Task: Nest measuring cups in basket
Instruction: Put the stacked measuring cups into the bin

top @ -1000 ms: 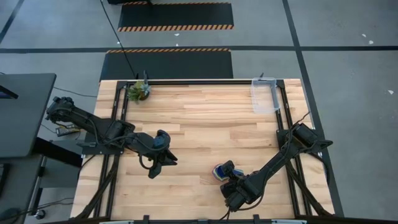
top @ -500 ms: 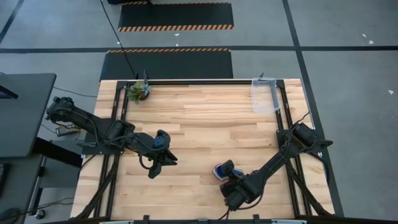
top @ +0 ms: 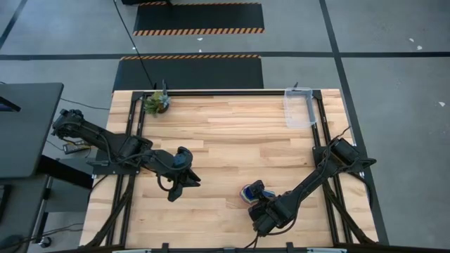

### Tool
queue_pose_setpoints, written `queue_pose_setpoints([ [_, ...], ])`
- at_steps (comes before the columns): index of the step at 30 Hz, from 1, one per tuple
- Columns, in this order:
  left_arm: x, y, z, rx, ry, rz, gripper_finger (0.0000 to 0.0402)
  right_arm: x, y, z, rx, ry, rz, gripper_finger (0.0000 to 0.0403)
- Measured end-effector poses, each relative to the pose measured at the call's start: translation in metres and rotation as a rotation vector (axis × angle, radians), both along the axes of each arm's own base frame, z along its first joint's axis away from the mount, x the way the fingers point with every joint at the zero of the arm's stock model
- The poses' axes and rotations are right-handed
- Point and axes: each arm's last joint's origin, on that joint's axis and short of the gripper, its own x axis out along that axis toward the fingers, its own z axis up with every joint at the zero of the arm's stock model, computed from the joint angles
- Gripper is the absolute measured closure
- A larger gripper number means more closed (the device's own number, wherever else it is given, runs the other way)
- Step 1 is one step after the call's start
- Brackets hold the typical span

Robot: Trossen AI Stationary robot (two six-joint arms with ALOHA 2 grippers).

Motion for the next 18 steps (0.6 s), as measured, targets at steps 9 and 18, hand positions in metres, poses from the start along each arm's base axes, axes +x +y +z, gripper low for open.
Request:
queue_pose_setpoints([
  [9, 0.0000, -0.0001, 0.0000, 0.000, 0.000, 0.000, 0.0315, -0.0002, -0.0004, -0.0001, -0.021, 0.023, 0.060, 0.0086],
  [18, 0.0000, -0.0001, 0.0000, 0.000, 0.000, 0.000, 0.0315, -0.0002, -0.0003, -0.0006, -0.039, 0.042, 0.117, 0.0108],
])
